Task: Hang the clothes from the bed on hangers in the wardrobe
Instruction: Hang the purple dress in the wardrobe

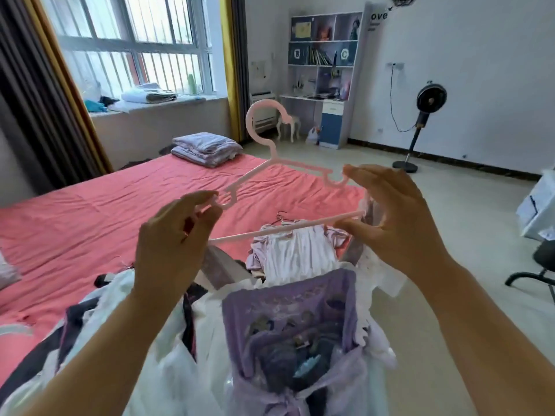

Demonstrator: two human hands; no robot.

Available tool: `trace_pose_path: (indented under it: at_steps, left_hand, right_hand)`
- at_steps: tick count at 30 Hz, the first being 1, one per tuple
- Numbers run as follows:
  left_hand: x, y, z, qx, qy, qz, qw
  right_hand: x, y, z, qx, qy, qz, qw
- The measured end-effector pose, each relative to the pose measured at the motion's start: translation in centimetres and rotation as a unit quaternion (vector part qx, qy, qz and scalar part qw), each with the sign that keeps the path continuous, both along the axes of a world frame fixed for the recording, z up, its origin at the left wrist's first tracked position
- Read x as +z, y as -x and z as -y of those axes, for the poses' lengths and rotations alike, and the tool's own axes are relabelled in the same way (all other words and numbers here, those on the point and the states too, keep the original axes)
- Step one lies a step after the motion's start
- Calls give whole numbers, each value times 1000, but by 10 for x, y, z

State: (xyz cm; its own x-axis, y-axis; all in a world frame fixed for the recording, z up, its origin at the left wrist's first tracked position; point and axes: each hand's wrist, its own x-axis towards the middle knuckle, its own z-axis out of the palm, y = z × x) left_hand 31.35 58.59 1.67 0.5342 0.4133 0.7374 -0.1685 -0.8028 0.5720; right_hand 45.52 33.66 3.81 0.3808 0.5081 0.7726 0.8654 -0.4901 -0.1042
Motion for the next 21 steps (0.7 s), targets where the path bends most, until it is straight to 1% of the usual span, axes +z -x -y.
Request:
trace_pose_path:
  at_steps: [4,12,17,21]
  left_hand:
    - [-9,-57,-41,-9,11,-9,1000]
    - [-62,-175,-104,5,64,-77,995]
    - [-68,-252,-134,5,76,-77,994]
    - [-81,-321,-161,13,90,-105,990]
  right_hand:
    - [-8,-57,-42,4,-2,-25,1000]
    - [-66,-163,-106,-19,23,-95,995]
    - [-73,-239,-140,-8,16,-110,994]
    - [-85,-309,-170,0,26,-124,992]
